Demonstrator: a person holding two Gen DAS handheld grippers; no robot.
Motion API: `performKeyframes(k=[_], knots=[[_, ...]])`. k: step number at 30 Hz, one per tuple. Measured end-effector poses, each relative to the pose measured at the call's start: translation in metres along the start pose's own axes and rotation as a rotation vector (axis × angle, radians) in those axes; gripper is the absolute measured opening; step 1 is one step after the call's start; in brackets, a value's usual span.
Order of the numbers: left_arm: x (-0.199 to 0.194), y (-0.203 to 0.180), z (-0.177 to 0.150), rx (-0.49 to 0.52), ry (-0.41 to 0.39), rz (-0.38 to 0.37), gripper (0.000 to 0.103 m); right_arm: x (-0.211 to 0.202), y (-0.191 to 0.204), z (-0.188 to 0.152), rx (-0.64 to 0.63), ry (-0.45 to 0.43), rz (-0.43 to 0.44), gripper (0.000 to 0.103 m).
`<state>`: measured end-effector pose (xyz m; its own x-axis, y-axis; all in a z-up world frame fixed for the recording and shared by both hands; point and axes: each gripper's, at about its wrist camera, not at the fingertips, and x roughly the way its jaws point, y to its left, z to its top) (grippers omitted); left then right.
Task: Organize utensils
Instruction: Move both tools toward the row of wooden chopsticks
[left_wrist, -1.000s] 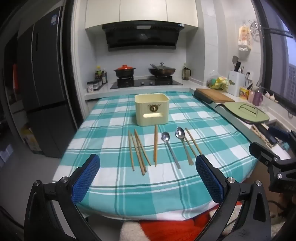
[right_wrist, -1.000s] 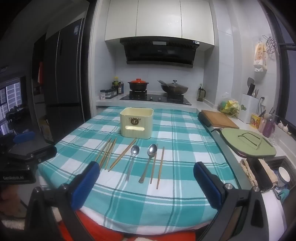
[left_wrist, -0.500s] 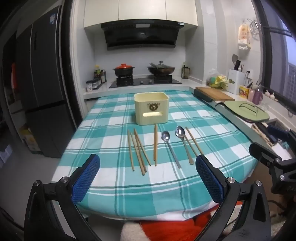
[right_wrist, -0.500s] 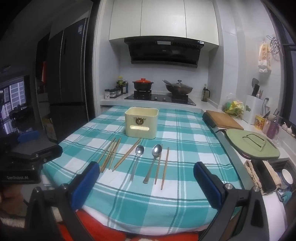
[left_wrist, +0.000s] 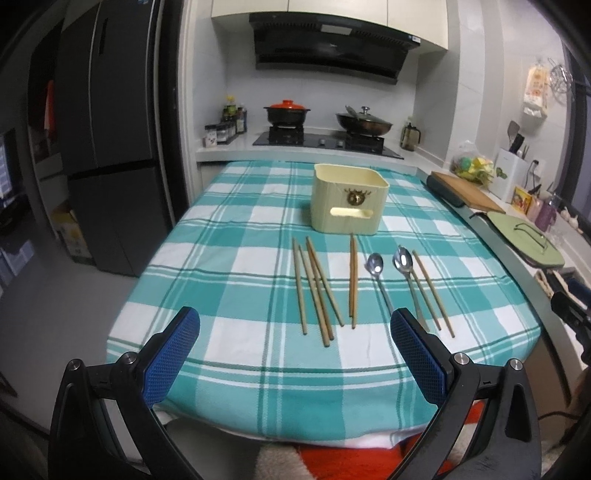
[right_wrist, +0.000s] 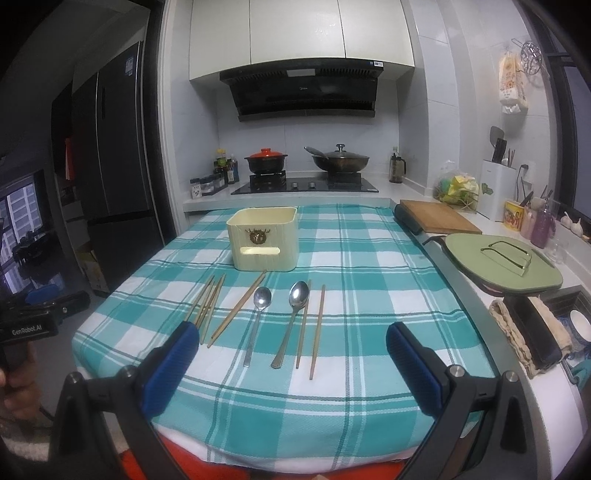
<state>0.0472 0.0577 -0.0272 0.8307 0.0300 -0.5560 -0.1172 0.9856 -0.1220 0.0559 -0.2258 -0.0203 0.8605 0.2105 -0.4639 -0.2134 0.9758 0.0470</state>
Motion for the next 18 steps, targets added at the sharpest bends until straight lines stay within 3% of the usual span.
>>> performKeyframes(k=[6,10,18], knots=[[0.026,0.003,-0.002,0.035,0.069,0.039,0.103,0.033,0.001,0.004,-0.118,0.071,-0.030,0.103],[0.047,0.007,0.000,0.049,0.111,0.058,0.103,0.069,-0.003,-0.003,-0.202,0.147,-0.111,0.103],[0.115,0.020,0.018,0.082,0.189,0.067,0.103,0.124,-0.033,-0.014,-0.102,0.274,-0.098,0.103]])
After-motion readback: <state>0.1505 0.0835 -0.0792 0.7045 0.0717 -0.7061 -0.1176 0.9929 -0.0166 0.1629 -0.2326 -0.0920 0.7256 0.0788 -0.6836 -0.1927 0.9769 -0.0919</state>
